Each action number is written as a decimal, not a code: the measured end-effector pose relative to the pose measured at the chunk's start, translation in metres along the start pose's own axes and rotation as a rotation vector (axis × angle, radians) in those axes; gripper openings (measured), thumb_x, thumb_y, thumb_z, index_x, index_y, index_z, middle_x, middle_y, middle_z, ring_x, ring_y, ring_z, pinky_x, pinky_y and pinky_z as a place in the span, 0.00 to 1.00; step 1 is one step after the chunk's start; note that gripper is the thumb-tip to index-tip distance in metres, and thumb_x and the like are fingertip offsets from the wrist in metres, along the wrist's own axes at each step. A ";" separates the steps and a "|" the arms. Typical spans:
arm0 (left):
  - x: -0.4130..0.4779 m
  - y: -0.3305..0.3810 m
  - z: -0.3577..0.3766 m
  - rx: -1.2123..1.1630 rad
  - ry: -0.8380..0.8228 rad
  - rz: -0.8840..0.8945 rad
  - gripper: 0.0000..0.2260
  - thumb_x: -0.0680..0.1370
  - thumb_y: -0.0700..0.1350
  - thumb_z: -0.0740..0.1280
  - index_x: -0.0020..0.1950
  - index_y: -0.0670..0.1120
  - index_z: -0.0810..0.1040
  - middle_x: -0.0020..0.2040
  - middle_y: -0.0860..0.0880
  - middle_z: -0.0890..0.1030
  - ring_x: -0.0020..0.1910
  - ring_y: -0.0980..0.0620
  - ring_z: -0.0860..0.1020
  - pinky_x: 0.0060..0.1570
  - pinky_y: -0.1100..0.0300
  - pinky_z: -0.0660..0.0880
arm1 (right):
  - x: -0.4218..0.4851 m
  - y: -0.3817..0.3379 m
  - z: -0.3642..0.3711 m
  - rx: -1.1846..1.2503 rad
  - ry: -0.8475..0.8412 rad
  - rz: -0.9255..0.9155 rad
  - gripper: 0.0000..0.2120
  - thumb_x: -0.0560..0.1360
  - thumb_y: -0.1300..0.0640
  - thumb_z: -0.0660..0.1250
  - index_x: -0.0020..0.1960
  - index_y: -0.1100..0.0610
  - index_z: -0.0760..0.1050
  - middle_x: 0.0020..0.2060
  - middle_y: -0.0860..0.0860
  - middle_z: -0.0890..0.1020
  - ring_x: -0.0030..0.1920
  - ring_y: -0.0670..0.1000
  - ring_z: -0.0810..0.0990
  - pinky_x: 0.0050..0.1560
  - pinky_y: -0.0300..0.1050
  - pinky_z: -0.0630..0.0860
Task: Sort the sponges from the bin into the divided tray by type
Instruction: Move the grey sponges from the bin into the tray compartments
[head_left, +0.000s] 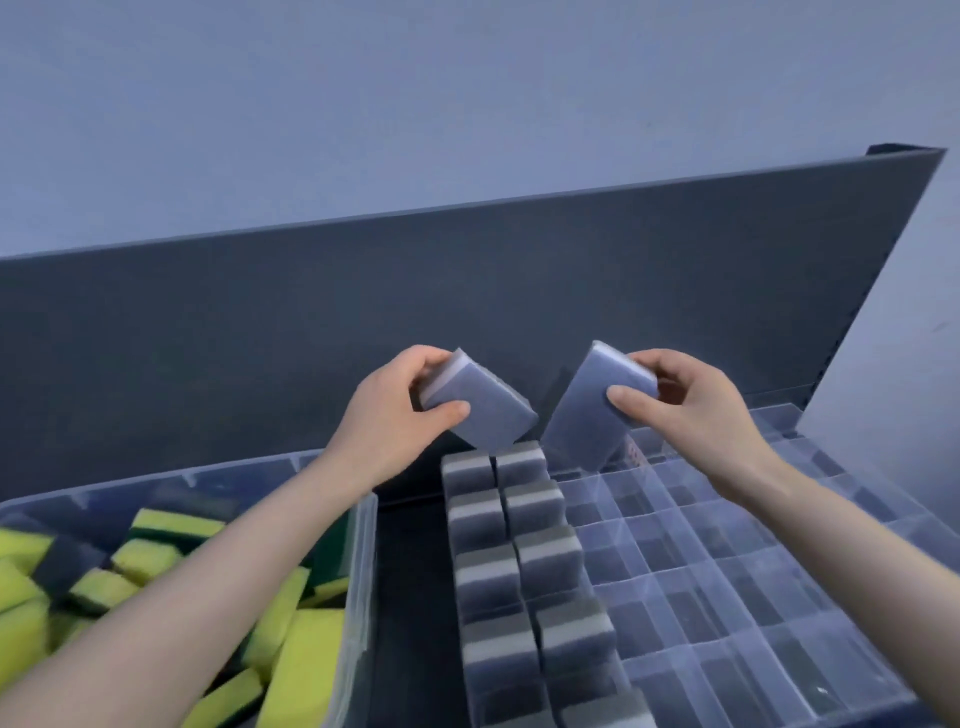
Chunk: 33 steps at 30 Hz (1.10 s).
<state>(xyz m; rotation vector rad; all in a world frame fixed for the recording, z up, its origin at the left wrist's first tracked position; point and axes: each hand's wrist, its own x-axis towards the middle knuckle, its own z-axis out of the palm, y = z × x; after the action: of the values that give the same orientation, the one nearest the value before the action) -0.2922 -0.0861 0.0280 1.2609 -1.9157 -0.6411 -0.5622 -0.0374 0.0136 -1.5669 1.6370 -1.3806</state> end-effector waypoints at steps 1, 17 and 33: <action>0.004 0.005 0.012 0.017 0.000 0.002 0.17 0.71 0.44 0.74 0.57 0.54 0.75 0.50 0.59 0.80 0.50 0.58 0.78 0.53 0.54 0.77 | 0.005 0.008 -0.010 -0.027 -0.004 -0.010 0.09 0.69 0.54 0.74 0.49 0.49 0.79 0.41 0.47 0.84 0.44 0.53 0.82 0.47 0.48 0.79; 0.043 0.032 0.116 0.215 -0.039 -0.088 0.15 0.69 0.44 0.74 0.53 0.52 0.75 0.48 0.55 0.80 0.46 0.55 0.78 0.46 0.57 0.77 | 0.062 0.098 -0.055 -0.118 -0.133 0.021 0.15 0.68 0.59 0.75 0.51 0.50 0.76 0.44 0.46 0.81 0.45 0.49 0.80 0.48 0.46 0.78; 0.062 0.014 0.152 0.532 -0.325 -0.062 0.16 0.69 0.42 0.73 0.56 0.50 0.77 0.51 0.54 0.78 0.48 0.53 0.75 0.45 0.58 0.74 | 0.068 0.123 -0.040 -0.556 -0.361 -0.171 0.18 0.69 0.58 0.72 0.57 0.51 0.75 0.50 0.47 0.79 0.51 0.52 0.77 0.49 0.44 0.72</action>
<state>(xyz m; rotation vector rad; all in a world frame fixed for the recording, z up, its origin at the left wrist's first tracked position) -0.4362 -0.1369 -0.0337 1.6219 -2.4283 -0.3921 -0.6669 -0.1081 -0.0599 -2.1589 1.7701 -0.6696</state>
